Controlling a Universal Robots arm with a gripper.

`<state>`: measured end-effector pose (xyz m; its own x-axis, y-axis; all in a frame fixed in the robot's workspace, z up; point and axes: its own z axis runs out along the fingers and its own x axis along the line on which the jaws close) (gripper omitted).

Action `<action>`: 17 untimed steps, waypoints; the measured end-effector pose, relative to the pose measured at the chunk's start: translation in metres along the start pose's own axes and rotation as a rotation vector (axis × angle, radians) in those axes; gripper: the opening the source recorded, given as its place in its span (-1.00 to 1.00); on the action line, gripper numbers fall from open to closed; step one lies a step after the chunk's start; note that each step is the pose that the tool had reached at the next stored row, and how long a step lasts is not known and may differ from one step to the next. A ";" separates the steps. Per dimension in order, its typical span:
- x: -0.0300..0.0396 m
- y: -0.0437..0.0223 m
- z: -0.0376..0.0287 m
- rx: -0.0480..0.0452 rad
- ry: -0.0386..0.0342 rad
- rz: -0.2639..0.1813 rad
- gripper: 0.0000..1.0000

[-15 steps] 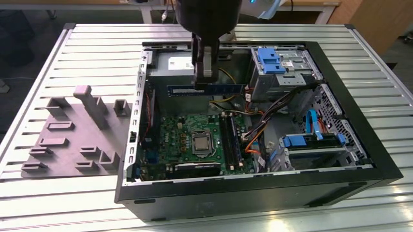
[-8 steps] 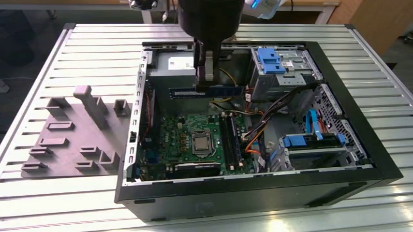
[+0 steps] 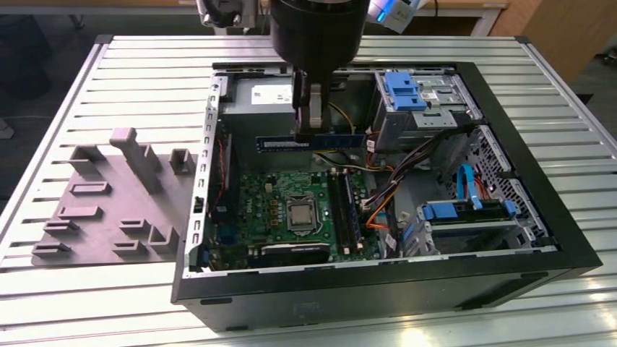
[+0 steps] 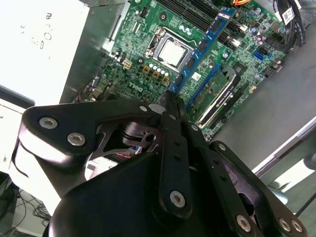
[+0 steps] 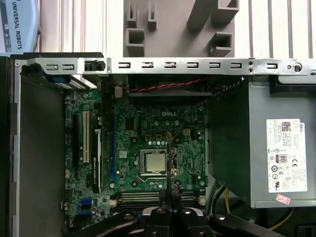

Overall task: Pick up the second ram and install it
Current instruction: 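Pick up the second ram and move it above second insertion slot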

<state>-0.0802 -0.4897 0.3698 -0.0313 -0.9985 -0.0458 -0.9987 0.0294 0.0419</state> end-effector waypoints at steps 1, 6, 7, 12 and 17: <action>0.0000 -0.0004 0.0011 0.0000 0.0000 0.000 -0.77; 0.0003 -0.0019 0.0066 -0.0003 0.0000 0.000 -0.77; 0.0003 -0.0021 0.0077 -0.0003 0.0000 0.000 -0.77; 0.0006 -0.0031 0.0141 -0.0003 0.0000 0.000 -0.77; 0.0008 -0.0040 0.0202 -0.0003 0.0000 0.000 -0.77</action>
<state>-0.0770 -0.4897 0.3494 -0.0313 -0.9985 -0.0457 -0.9987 0.0294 0.0422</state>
